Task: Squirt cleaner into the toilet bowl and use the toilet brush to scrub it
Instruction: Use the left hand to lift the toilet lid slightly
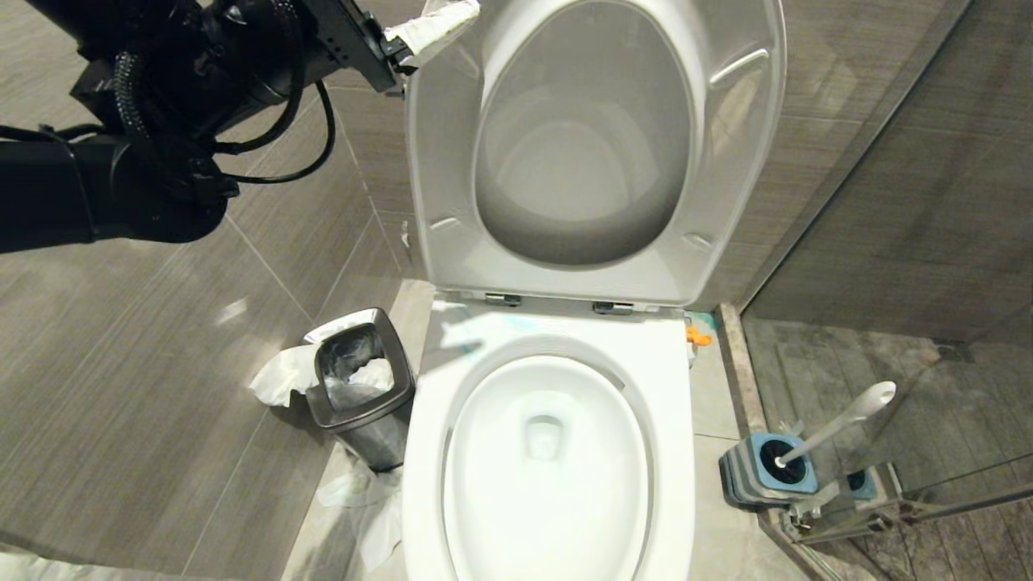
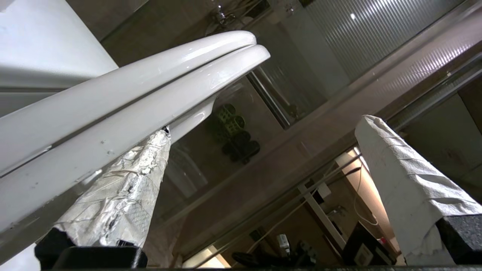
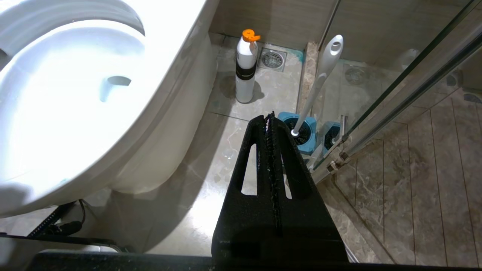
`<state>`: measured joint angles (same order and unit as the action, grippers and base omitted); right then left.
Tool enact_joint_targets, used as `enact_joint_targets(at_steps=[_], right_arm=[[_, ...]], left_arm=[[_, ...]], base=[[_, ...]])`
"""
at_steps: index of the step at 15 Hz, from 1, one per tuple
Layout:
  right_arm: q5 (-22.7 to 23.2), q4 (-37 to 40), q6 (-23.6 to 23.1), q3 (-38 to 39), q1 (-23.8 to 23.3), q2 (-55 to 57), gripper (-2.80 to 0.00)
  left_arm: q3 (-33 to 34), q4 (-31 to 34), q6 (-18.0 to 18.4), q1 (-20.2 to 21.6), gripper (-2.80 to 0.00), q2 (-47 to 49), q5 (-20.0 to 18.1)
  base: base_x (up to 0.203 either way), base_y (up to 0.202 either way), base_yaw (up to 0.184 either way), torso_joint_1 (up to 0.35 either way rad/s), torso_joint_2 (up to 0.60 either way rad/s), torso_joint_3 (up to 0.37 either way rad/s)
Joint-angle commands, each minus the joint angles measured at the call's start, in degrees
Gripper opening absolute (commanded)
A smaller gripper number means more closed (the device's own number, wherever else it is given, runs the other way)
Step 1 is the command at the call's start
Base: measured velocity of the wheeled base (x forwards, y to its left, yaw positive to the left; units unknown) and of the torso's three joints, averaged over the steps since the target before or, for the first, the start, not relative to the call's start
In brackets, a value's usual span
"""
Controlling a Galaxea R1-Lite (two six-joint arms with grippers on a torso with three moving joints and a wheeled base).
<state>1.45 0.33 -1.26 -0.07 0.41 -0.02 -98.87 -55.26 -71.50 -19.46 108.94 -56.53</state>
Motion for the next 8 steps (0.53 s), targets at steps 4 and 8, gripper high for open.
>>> enact_joint_targets(at_steps=[4,8], right_arm=[[0.04,-0.06,-0.06,-0.01,0.02,0.02,-2.80],[0.04,-0.06,-0.06,-0.01,0.02,0.02,-2.80]], left_arm=[[-0.19,0.02,4.10,-0.90,0.00,2.04,3.99],[-0.19,0.32,8.82,-1.68,0.00,2.55,7.55]], base=[[0.000,0.000,0.000,0.000,0.00,0.000],[0.000,0.000,0.000,0.000,0.00,0.000]])
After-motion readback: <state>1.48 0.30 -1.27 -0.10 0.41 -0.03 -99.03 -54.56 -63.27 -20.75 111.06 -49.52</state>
